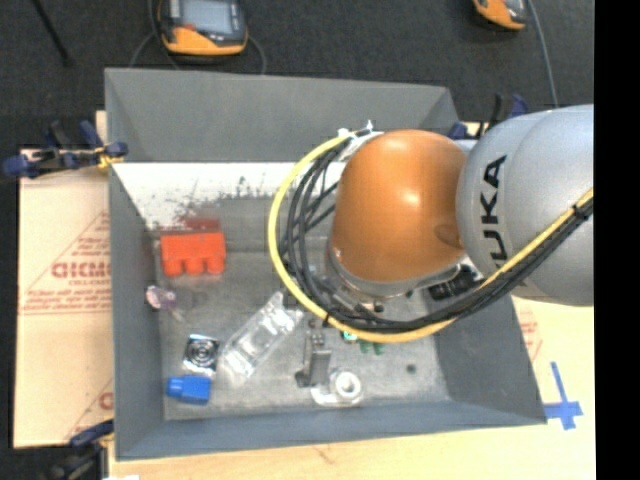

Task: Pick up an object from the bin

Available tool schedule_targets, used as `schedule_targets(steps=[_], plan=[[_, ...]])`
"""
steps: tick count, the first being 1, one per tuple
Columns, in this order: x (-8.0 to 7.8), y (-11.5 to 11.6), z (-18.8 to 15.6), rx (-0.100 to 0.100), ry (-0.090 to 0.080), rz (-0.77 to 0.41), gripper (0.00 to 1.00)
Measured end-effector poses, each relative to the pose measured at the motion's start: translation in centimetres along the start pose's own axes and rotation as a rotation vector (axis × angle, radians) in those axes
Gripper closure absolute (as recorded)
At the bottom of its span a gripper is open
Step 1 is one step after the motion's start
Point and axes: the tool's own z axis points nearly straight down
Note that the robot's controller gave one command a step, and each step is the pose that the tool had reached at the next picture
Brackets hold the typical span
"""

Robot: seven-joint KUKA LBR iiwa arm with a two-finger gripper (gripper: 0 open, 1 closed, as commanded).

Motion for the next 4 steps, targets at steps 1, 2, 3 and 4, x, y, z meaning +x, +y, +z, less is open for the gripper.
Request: schedule_targets(steps=[1, 2, 3, 4], plan=[[0.0, -1.6, 7.1, 0.002, -0.002, -0.169, 0.00], [-7.2, 2.0, 15.6, 0.001, -0.006, -0.534, 0.00], [-7.3, 2.0, 15.4, -0.001, -0.007, -0.530, 1.00], [-9.2, 2.4, 3.1, 0.002, -0.014, -0.483, 1.00]])
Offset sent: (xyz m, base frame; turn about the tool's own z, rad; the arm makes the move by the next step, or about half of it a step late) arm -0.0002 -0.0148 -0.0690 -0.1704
